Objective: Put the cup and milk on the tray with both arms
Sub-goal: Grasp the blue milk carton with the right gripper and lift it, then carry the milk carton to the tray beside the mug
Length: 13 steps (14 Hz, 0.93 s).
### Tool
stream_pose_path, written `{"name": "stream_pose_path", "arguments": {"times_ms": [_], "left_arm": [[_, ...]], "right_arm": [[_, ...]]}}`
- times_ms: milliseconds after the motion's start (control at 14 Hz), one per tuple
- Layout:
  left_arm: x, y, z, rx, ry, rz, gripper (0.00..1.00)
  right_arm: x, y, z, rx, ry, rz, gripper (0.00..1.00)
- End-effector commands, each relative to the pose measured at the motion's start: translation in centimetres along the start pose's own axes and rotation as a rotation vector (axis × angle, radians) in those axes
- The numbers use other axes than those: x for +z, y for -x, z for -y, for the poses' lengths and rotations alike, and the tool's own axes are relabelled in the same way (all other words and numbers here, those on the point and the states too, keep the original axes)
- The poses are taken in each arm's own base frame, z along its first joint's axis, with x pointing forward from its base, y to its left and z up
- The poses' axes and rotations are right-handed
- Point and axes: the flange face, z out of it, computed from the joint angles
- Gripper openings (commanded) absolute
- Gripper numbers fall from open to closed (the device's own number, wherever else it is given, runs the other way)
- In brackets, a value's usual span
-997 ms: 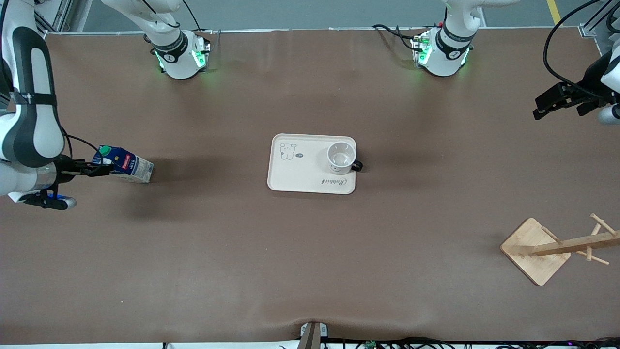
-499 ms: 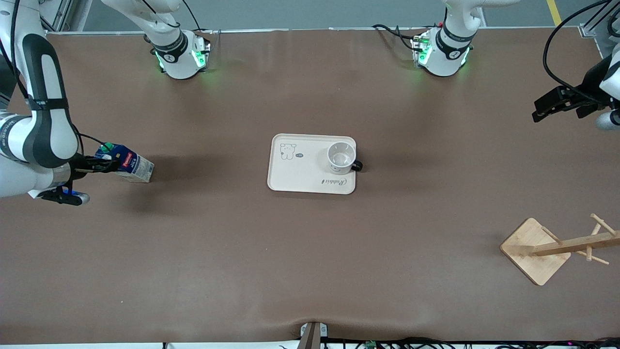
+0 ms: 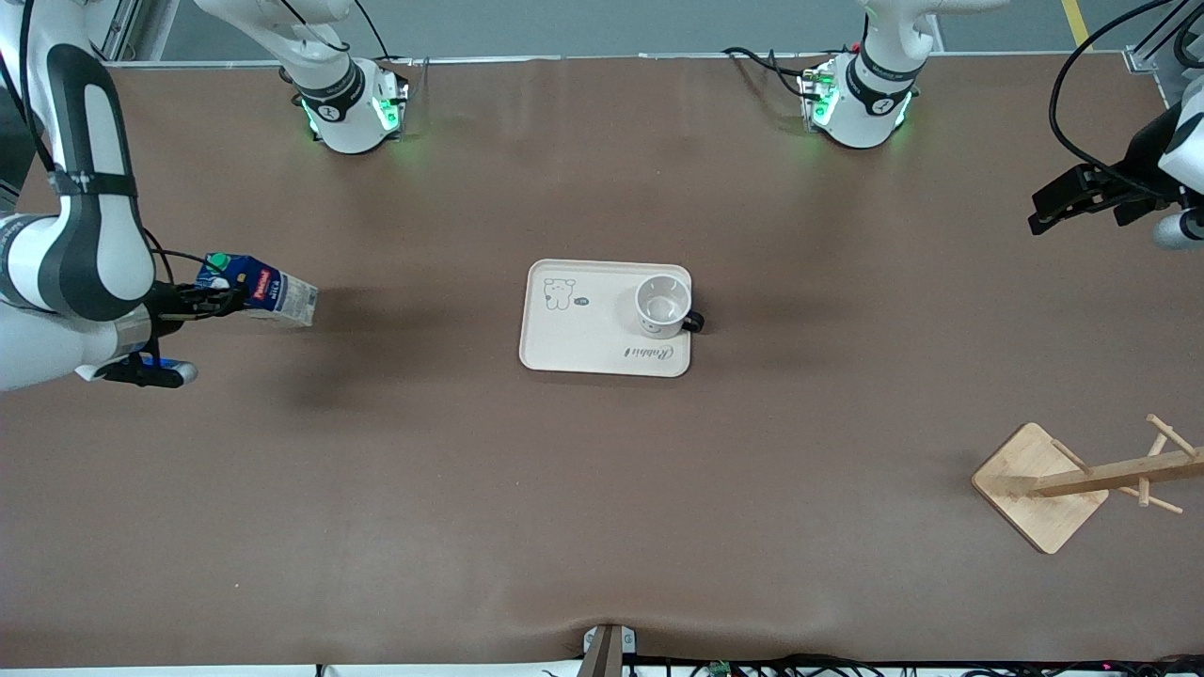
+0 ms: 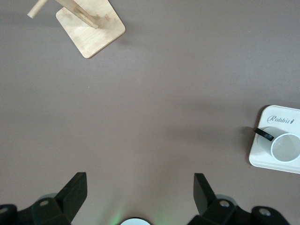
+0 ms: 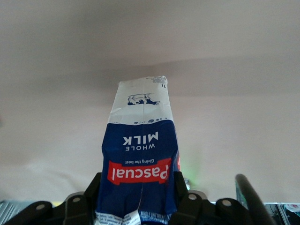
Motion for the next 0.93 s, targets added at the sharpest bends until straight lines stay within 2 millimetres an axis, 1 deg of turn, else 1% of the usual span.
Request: {"name": "stream_pose_path", "arguments": {"times_ms": [0, 71, 214, 285, 356, 427, 499, 570, 641, 712, 783, 855], "left_arm": [[-0.4, 1.5, -1.2, -0.017, -0.004, 0.002, 1.00], [-0.5, 1.6, -1.3, -0.015, -0.005, 0.000, 1.00], [-0.2, 1.6, -1.8, -0.006, -0.008, 0.008, 1.00], [-0.1, 1.6, -1.9, -0.004, -0.008, 0.009, 1.00], [0.0, 1.4, -1.8, -0.006, -0.010, 0.010, 1.00], [0.0, 1.4, -1.8, -0.006, -0.010, 0.010, 1.00], [0.0, 1.4, -1.7, -0.007, -0.010, 0.010, 1.00], [0.0, 1.4, -1.7, -0.007, -0.010, 0.010, 1.00], [-0.1, 1.5, -1.6, -0.009, -0.009, 0.009, 1.00], [-0.1, 1.5, -1.6, -0.010, -0.008, 0.011, 1.00], [-0.1, 1.5, -1.6, -0.010, -0.008, 0.011, 1.00], [0.0, 1.5, -1.5, -0.012, -0.008, 0.012, 1.00]], "right_arm": [[-1.0, 0.8, 4.0, -0.049, -0.043, 0.000, 0.04], [-1.2, 0.9, 4.8, -0.055, -0.075, -0.001, 0.04], [-1.2, 1.3, 9.3, -0.026, -0.145, 0.005, 0.04], [-1.7, 1.6, 11.7, -0.002, -0.146, -0.004, 0.04], [-1.8, 2.1, 14.8, -0.007, -0.138, -0.012, 0.04], [-1.5, 2.4, 17.3, -0.010, -0.141, -0.010, 0.04], [-1.3, 2.5, 19.1, -0.001, -0.161, -0.023, 0.04], [-1.4, 2.3, 20.5, 0.001, -0.195, -0.053, 0.04], [-1.0, 2.4, 22.9, -0.025, -0.209, -0.079, 0.04], [-0.2, 2.8, 25.9, -0.061, -0.202, -0.105, 0.04], [0.6, 2.7, 28.1, -0.077, -0.194, -0.135, 0.04], [1.3, 2.5, 29.8, -0.049, -0.197, -0.156, 0.04]]}}
